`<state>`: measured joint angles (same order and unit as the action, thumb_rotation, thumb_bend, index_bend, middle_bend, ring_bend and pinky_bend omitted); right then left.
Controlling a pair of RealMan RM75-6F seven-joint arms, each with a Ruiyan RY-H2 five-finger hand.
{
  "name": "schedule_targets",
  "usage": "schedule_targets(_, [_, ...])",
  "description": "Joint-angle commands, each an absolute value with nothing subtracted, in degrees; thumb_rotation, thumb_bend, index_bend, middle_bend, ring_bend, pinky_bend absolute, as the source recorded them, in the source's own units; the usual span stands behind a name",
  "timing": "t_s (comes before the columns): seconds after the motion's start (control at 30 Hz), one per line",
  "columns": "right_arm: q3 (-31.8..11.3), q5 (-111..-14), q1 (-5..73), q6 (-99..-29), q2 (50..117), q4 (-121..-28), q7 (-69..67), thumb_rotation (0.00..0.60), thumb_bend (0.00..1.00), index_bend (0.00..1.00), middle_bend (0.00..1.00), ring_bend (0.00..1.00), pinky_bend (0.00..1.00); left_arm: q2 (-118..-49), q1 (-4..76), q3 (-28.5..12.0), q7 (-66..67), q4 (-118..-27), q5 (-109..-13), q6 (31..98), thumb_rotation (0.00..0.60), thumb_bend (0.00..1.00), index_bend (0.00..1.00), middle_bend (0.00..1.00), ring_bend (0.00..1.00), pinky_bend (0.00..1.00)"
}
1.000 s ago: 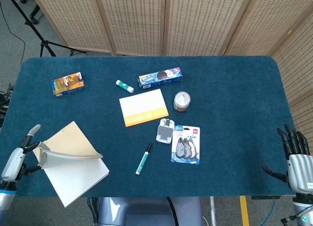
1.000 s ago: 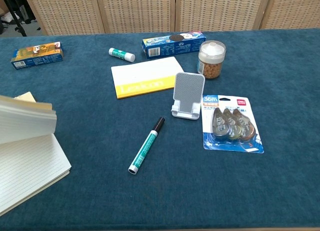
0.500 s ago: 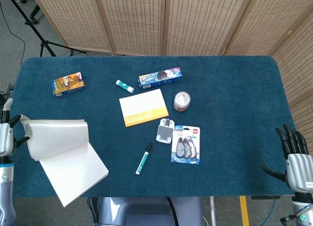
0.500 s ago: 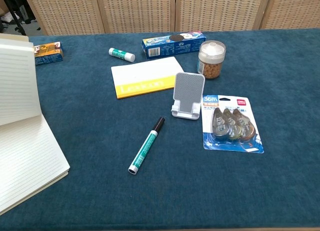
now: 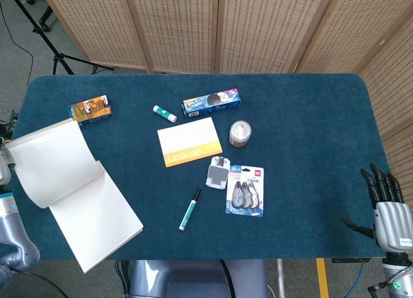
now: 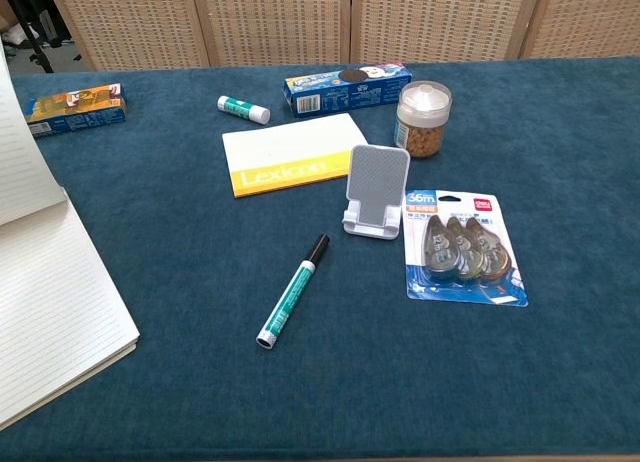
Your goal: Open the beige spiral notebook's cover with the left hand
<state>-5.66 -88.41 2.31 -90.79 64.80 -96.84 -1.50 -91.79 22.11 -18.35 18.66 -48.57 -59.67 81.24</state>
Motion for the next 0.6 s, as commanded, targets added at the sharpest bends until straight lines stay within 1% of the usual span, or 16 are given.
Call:
schedule_targets(0.03, [-5.6,-88.5,2.4,-90.7,64.9,-96.8,-1.3,0.600,0.00,0.00,0.00,0.00,0.00,-94.9,24.2,-19.4,21.9,-41.9,-58.6,80.1,0.600,0.54,0.92,0.00,0.00,0.00])
schedule_targets(0.13, [-5.5,-88.6,2.4,-90.7,65.0,-96.8,-1.1,0.600,0.00,0.00,0.00,0.00,0.00,-95.9,24.7,-19.7,23.5,-38.1,-57.6,77.8,0.600,0.54,0.92,0.00,0.00,0.00])
schedule_targets(0.33, [-5.3,-88.7,2.5,-90.5,65.3,-96.8,-0.5,0.600,0.00,0.00,0.00,0.00,0.00,-97.4,25.0,-20.6,26.7,-33.8,-55.5,74.2,0.600,0.54,0.92,0.00,0.00,0.00])
schedule_targets(0.4, [-5.2,-88.8,2.5,-90.4,65.4,-96.8,-0.4,0.600,0.00,0.00,0.00,0.00,0.00,-97.8,25.2,-20.7,27.2,-32.4,-55.5,73.8,0.600,0.54,0.92,0.00,0.00,0.00])
schedule_targets(0.6, [-5.1,-88.7,2.6,-90.2,65.6,-96.7,0.2,0.600,0.00,0.00,0.00,0.00,0.00,-99.9,26.9,-22.7,28.5,-25.1,-54.0,72.1,0.600,0.54,0.92,0.00,0.00,0.00])
